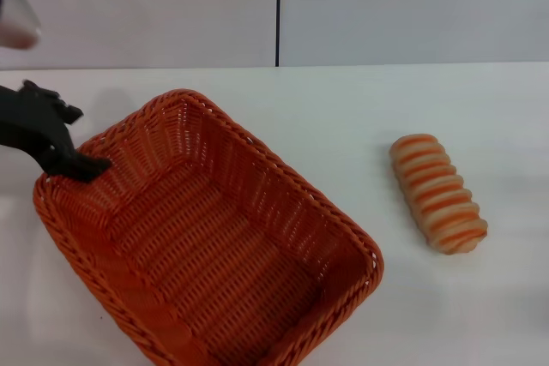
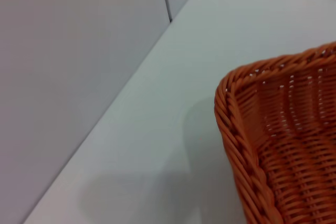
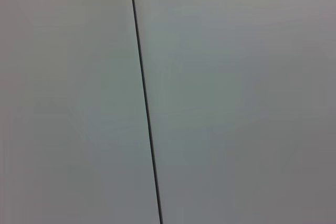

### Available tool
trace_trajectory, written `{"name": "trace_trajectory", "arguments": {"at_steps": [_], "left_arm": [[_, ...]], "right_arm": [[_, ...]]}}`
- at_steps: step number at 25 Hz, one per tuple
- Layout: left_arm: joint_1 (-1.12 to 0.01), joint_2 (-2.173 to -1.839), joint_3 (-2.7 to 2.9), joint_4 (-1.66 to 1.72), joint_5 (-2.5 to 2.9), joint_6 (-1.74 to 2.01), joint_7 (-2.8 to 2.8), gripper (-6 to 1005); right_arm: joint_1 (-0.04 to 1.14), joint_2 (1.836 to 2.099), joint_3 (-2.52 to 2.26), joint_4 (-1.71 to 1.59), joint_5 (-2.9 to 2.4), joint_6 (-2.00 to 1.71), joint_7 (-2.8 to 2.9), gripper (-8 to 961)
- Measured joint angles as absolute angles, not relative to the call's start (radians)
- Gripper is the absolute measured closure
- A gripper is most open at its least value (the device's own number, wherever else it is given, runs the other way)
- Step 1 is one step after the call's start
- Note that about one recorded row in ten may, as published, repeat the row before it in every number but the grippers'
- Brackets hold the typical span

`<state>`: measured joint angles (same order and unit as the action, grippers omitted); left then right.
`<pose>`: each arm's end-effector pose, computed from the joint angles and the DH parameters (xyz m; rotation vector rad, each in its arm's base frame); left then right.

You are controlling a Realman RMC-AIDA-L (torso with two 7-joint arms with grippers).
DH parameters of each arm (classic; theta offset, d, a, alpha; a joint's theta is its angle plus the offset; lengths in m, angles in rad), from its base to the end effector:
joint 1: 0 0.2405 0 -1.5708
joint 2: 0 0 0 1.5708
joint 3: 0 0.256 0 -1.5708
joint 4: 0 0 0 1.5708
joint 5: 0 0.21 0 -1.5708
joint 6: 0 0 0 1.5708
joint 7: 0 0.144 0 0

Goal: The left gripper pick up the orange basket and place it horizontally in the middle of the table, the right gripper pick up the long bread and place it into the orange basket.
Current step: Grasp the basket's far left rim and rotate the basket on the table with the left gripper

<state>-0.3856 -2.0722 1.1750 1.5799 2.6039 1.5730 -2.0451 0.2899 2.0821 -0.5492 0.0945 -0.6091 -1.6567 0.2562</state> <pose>-0.2290 0.3336 0.0705 -2.5726 -0.4804 0.4793 0.3723 0.2378 0.0494 -1.1562 0.4701 0.8221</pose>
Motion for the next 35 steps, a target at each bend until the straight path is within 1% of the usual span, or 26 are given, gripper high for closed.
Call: {"name": "trace_trajectory", "arguments": {"at_steps": [13,29,33,35], "left_arm": [[-0.373,-2.074,1.285,1.543,2.612,1.522,-2.077,255],[-0.392,-2.074,1.405,1.534,2.640,1.526,-2.161,276],[-0.391,-2.075,1.429,1.550,2.662,1.516,-2.191,472],[-0.394,-2.076,1.437,1.551,2.678,1.504,-2.211,644]], "right_arm": [[0.289,2.083,-0.548,0.099,-0.609,-1.650,0.257,306],[0.282,2.080,-0.541,0.098,-0.605,-1.648,0.258,310],[0.282,2.080,-0.541,0.097,-0.605,-1.648,0.258,311],[0.282,2.080,-0.541,0.095,-0.603,-1.647,0.258,311]]}}
